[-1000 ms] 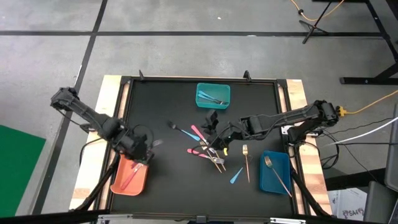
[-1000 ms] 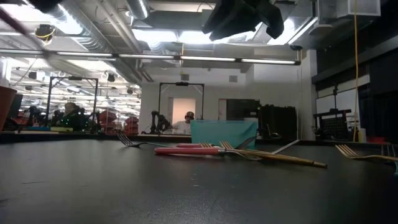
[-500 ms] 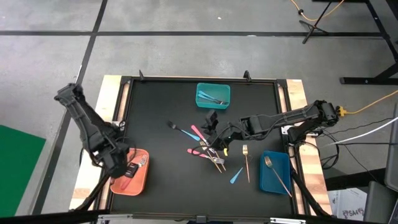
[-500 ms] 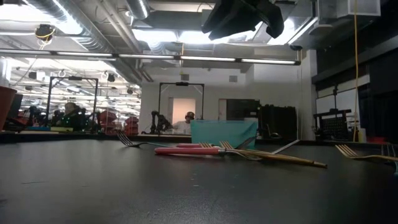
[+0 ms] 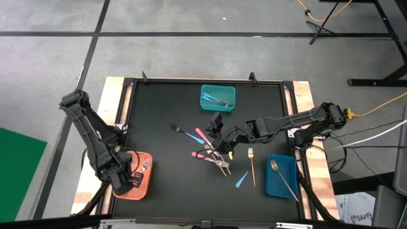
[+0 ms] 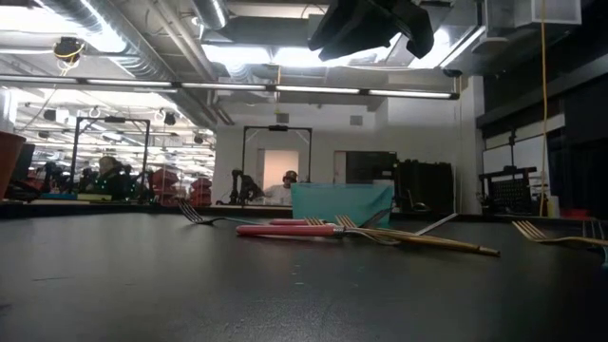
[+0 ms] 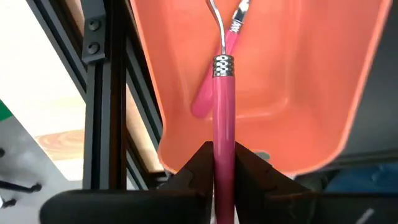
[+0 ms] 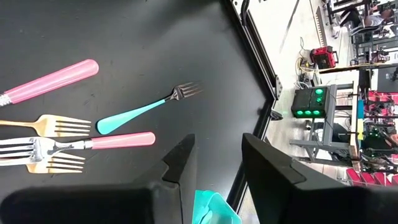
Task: Sort silverware by color (type)
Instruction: Put the pink fork into the orange bin, then put the gold fork into the blue bin
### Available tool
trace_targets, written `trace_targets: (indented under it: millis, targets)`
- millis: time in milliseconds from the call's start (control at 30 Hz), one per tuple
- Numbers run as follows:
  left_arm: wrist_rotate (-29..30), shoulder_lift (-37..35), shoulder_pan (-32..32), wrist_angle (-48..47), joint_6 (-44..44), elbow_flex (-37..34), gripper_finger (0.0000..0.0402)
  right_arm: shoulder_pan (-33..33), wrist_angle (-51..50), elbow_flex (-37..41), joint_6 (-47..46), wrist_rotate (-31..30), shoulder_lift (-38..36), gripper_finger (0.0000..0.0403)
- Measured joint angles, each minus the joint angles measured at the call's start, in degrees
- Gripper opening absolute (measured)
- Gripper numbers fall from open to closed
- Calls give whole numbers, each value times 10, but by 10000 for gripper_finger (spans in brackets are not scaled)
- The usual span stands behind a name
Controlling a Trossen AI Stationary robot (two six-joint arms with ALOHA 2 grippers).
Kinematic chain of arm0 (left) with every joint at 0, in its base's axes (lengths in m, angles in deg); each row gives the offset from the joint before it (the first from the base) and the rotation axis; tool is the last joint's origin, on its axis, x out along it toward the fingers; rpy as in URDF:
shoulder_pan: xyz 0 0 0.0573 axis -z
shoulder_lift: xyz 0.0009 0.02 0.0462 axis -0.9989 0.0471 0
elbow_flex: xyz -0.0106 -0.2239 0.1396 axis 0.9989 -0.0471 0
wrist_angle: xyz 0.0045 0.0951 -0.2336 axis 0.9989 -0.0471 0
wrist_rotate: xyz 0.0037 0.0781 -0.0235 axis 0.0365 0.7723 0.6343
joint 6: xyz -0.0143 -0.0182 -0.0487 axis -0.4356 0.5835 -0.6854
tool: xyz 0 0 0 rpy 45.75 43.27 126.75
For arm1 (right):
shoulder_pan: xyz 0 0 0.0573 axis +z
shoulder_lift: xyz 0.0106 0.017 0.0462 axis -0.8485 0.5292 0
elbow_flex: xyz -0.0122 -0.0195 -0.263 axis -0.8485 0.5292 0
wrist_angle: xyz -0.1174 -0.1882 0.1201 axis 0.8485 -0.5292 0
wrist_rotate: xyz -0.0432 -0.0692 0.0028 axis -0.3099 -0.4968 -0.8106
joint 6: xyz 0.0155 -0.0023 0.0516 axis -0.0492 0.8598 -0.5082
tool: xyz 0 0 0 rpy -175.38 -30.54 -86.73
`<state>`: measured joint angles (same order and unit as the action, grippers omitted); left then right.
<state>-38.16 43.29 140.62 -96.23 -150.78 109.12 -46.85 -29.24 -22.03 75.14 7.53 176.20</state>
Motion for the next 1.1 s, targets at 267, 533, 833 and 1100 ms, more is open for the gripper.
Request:
trace_targets:
  millis: [267,533,833,1100]
  targets:
    - [0,57,0,3,0,0,36,0,0,0,0,0,0,120]
    - [-5,79,0,4,15,0,55,0,0,0,0,0,0,120]
    - [-7,80,0,4,21,0,93,0,0,0,0,0,0,120]
    - [-7,80,0,4,21,0,127,0,0,0,0,0,0,120]
